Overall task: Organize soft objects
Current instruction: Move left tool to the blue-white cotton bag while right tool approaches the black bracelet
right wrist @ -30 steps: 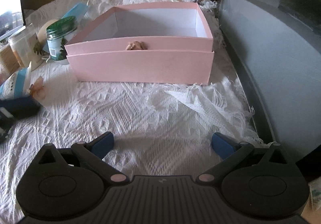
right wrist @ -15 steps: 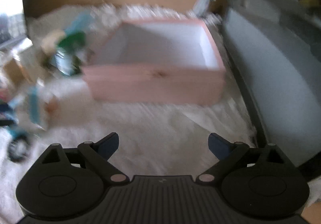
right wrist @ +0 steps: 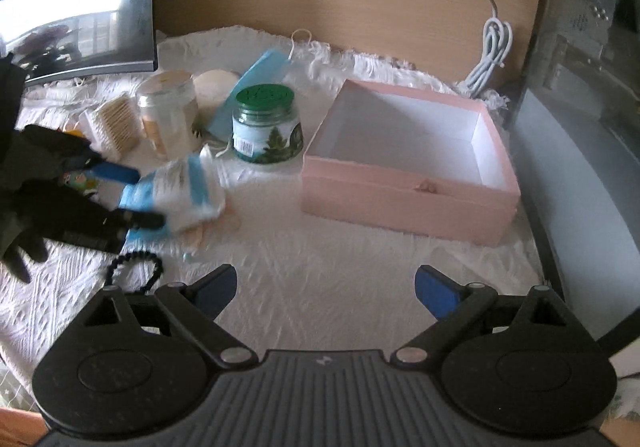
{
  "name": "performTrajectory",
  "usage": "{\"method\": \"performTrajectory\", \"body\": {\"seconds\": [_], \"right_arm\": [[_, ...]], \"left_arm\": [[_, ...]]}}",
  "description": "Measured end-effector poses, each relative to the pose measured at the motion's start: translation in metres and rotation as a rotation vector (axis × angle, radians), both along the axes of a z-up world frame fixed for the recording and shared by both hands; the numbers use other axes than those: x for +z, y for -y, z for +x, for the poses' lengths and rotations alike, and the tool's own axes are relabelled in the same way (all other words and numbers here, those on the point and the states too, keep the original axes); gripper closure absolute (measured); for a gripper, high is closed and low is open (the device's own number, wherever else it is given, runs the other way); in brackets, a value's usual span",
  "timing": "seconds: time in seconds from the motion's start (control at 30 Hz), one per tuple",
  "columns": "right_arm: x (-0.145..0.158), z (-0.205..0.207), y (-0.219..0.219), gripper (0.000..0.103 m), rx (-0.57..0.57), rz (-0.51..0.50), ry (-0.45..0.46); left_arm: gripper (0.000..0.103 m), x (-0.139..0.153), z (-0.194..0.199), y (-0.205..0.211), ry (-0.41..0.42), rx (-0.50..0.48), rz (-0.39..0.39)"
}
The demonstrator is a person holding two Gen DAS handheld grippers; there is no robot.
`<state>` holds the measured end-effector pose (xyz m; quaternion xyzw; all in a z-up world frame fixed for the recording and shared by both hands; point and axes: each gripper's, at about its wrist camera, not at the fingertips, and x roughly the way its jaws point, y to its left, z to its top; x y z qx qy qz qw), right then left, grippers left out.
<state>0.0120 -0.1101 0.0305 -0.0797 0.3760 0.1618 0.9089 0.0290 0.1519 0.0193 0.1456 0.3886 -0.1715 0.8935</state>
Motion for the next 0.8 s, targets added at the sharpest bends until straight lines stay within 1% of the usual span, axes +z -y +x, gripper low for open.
{"method": "performTrajectory", "body": {"seconds": [0.1, 0.17, 0.23, 0.33, 0.4, 0.47, 0.6, 0.63, 0.67, 0.73, 0.8], "right_arm": [[-0.004, -0.002, 0.003, 0.007, -0.009, -0.012, -0.019], [-0.003, -0.005, 0.006, 0.007, 0.000, -0.010, -0.017], [-0.001, -0.008, 0.005, 0.007, 0.018, -0.018, -0.007], [0.001, -0.010, 0.000, 0.007, 0.046, -0.031, 0.004], [0.001, -0.013, -0.003, 0.007, 0.068, -0.029, 0.010], [-0.002, -0.016, -0.007, 0.007, 0.093, -0.030, 0.012], [-0.009, -0.018, -0.010, 0.007, 0.101, -0.026, -0.002], [-0.010, -0.019, -0.009, 0.007, 0.098, -0.024, -0.004], [-0.011, -0.019, -0.007, 0.007, 0.094, -0.019, -0.004], [-0.012, -0.021, -0.004, 0.007, 0.084, -0.002, -0.005], [-0.015, -0.020, -0.002, 0.007, 0.071, 0.013, -0.011]], "left_arm": [[0.034, 0.000, 0.010, -0.004, -0.003, 0.013, -0.049], [0.033, 0.001, 0.014, -0.007, -0.003, 0.021, -0.067], [0.032, 0.000, 0.019, -0.009, 0.000, 0.035, -0.064], [0.031, 0.002, 0.023, -0.016, 0.002, 0.093, -0.051], [0.038, 0.006, 0.023, -0.021, 0.012, 0.123, -0.056], [0.037, 0.010, 0.022, -0.024, -0.003, 0.079, -0.104], [0.037, 0.010, 0.014, -0.013, -0.076, -0.052, -0.129], [0.037, 0.012, 0.012, -0.011, -0.082, -0.063, -0.135], [0.037, 0.016, 0.009, -0.010, -0.072, -0.053, -0.136], [0.037, 0.026, 0.005, -0.008, -0.004, 0.022, -0.131], [0.037, 0.032, 0.008, -0.007, 0.022, 0.089, -0.175]]}}
